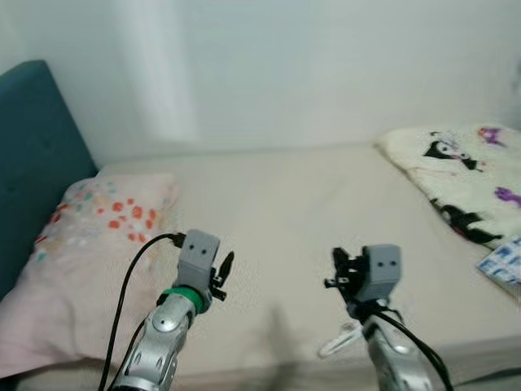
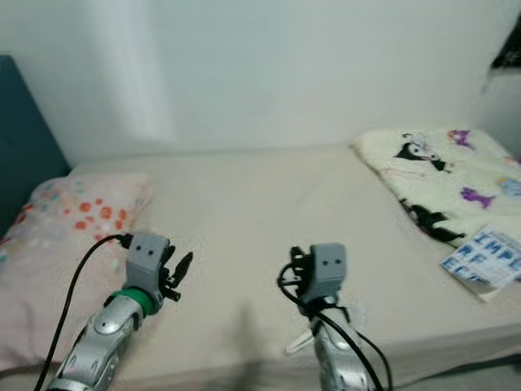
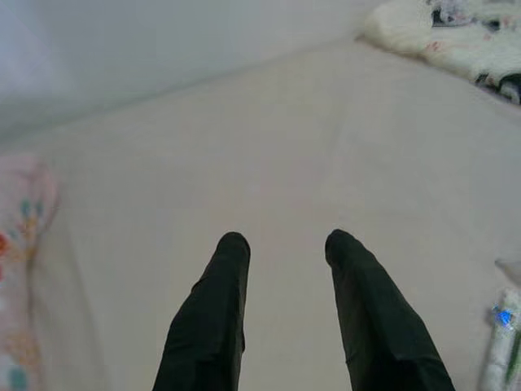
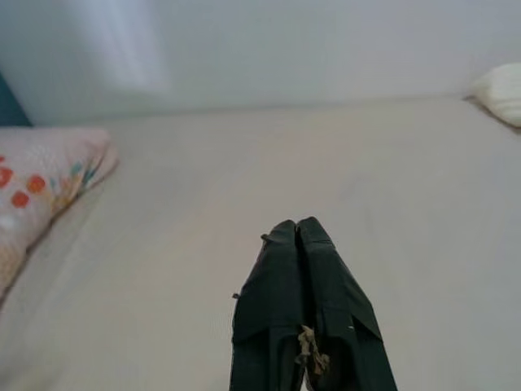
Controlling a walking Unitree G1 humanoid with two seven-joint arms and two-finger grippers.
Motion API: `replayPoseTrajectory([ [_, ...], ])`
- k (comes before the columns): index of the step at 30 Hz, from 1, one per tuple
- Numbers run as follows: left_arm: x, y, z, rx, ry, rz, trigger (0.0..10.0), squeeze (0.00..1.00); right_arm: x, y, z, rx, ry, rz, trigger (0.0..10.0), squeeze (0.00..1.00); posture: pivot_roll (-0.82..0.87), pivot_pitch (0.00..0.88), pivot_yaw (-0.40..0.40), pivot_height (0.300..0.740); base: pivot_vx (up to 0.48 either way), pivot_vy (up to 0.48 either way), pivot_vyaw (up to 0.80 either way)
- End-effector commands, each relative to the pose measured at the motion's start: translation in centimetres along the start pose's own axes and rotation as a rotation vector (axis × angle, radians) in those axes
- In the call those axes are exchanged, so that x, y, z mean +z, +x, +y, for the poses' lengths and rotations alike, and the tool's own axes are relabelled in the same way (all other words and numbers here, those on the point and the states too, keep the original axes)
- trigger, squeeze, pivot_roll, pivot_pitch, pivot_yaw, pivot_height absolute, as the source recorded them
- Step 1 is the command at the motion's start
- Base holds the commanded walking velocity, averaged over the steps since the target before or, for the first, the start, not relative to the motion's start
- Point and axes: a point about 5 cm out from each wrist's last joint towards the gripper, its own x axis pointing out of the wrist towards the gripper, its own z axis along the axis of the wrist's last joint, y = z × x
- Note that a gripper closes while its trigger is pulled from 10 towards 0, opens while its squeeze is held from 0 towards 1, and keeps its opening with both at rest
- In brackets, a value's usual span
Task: Clean up the room
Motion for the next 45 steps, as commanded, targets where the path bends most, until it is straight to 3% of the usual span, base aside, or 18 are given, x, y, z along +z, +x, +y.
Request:
replayPoseTrajectory([
  [1,-0.45,-0.15,-0.04,0.0,0.007,0.016,10.0,0.0,-0.69,-0.36,0.31,0.002,0.016,0.022,10.0,0.0,-0.15,0.021,0.078,0.74,0.0,-0.36,0.0],
  [18,-0.52,0.08,-0.1,-0.002,0.013,0.028,10.0,0.0,-0.73,-0.42,0.46,0.002,0.019,0.021,10.0,0.0,-0.15,0.022,0.084,0.74,0.0,-0.342,0.0],
  [45,-1.11,0.38,0.3,0.032,0.016,0.069,10.0,0.0,-1.07,-0.66,0.31,-0.029,-0.004,0.039,10.0,0.0,-0.16,0.027,0.093,0.725,0.0,0.0,0.0],
])
